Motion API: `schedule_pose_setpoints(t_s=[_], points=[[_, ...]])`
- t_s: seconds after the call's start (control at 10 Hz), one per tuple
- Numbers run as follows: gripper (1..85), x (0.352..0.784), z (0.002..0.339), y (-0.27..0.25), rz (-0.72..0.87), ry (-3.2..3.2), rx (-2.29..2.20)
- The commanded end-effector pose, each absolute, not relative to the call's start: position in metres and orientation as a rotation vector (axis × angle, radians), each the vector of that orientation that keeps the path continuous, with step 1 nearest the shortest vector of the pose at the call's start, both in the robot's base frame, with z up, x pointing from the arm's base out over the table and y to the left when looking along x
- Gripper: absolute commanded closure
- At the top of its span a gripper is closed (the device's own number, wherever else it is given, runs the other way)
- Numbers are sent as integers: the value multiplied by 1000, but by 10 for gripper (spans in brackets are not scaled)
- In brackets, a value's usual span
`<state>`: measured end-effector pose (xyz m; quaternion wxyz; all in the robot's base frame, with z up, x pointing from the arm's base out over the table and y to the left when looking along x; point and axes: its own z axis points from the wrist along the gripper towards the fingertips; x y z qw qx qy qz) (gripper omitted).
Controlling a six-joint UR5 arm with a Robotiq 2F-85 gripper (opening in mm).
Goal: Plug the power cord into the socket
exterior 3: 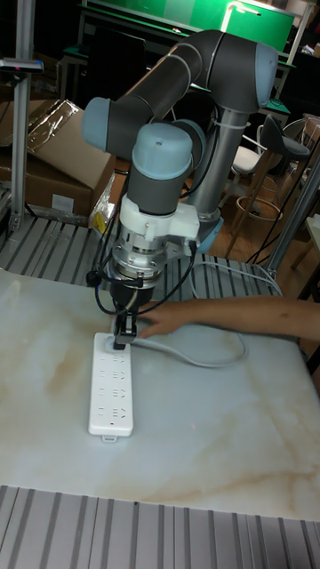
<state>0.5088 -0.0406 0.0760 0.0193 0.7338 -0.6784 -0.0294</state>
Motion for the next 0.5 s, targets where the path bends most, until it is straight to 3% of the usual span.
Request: schedule_pose_setpoints(t_s=[0.0, 0.4], points=[[847, 496, 79, -39, -152, -2179, 2160], [847, 487, 80, -54, -111, -2238, 1999]])
